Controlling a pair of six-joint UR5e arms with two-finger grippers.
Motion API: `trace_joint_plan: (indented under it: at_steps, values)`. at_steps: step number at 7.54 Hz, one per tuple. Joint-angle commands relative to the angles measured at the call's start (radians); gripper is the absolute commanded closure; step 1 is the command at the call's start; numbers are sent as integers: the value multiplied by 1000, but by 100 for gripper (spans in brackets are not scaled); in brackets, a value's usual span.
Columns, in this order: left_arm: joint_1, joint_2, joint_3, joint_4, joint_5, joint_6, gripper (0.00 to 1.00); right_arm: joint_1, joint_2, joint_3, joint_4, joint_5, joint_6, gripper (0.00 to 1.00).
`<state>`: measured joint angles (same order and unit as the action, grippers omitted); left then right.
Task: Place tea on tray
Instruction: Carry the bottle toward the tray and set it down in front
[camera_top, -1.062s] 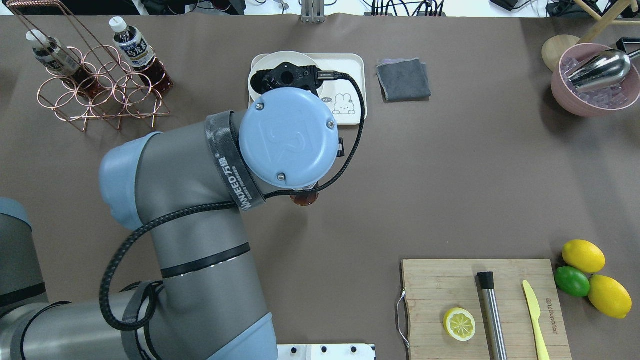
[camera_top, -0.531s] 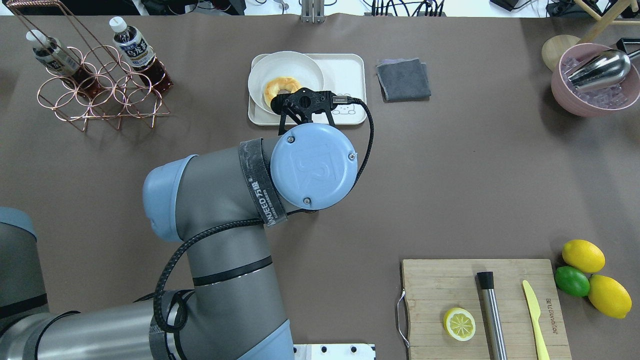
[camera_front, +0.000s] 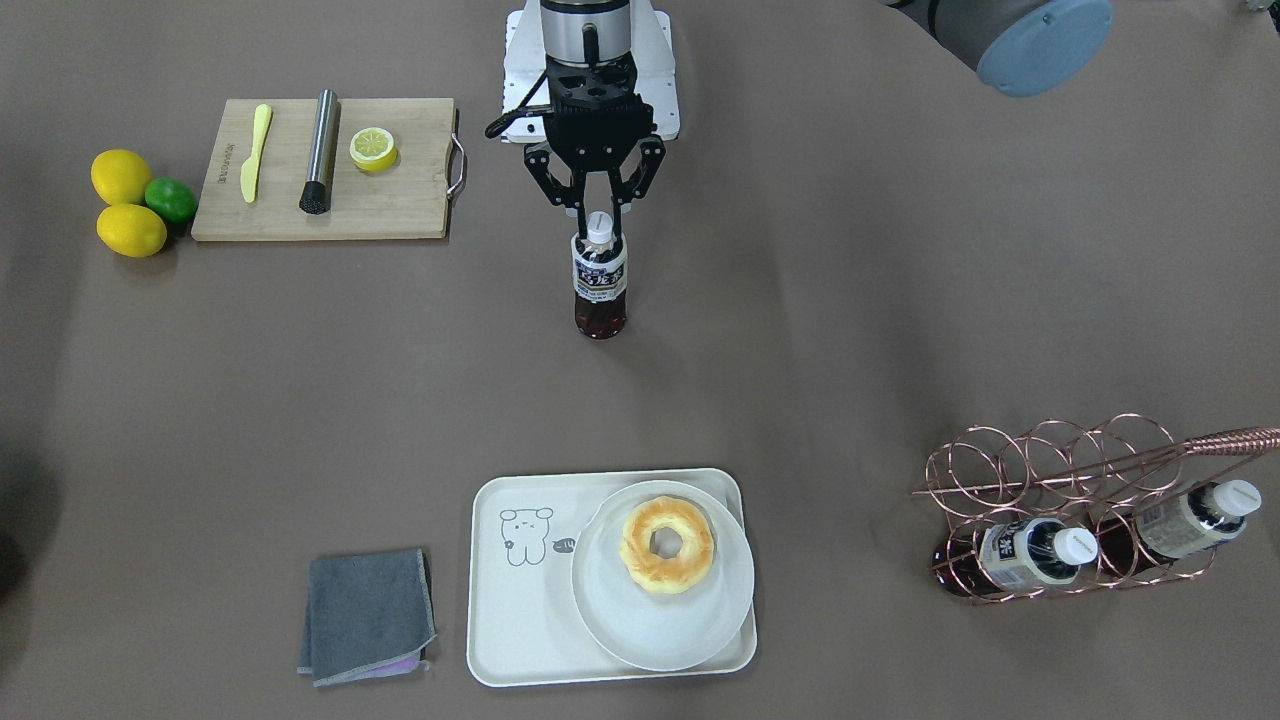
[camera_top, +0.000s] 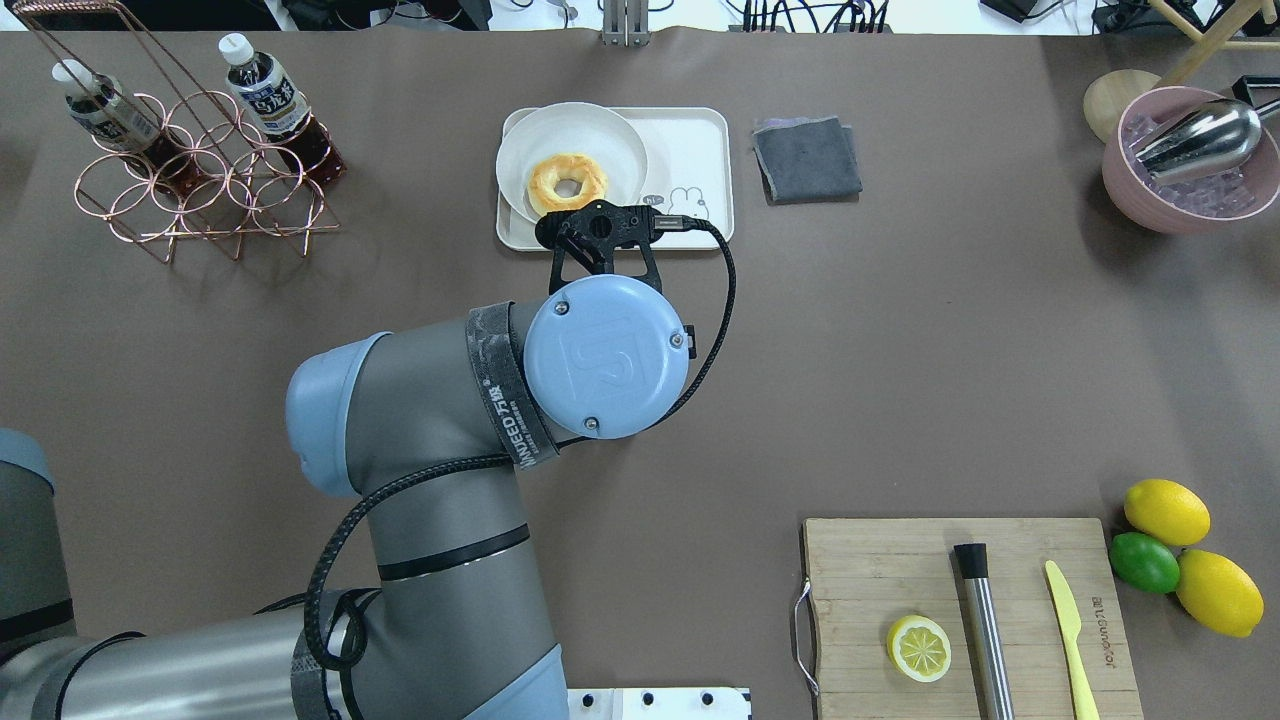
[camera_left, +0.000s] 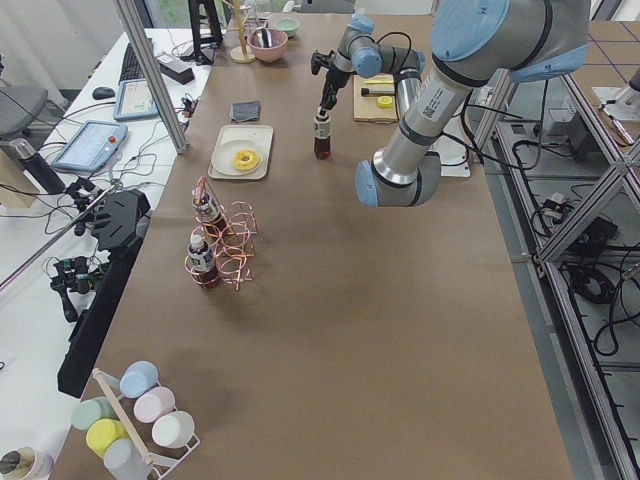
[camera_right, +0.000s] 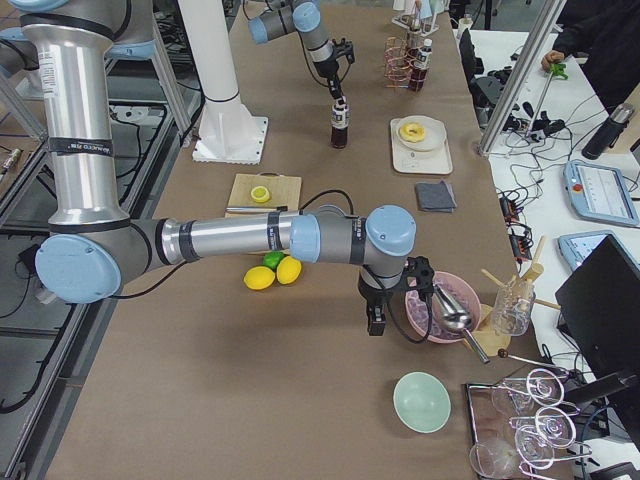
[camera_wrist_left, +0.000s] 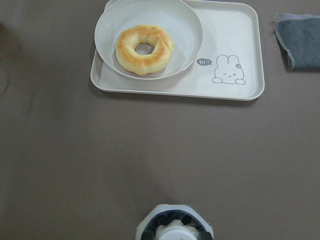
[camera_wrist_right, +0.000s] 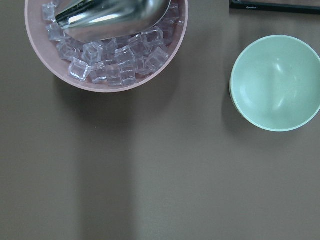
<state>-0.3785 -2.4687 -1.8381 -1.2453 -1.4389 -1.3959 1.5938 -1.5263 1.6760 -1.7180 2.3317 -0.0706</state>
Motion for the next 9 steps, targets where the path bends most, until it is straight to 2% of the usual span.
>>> trace_joint_plan:
  at_steps: [1, 4, 6, 8, 9]
  values:
    - [0, 2, -6, -3, 2, 8, 2, 0, 2, -2, 0, 0, 0, 0]
    - [-64, 22, -108, 21, -11, 136, 2, 0, 12, -2, 1, 0, 2, 0]
    - [-121, 123, -150, -67, -11, 136, 2, 2, 18, -2, 0, 0, 2, 0]
    - [-151, 271, -161, -240, -9, 176, 2, 0, 26, 10, 0, 5, 15, 0]
    - [-180, 337, -168, -285, -9, 181, 2, 0, 29, 25, 1, 8, 40, 0]
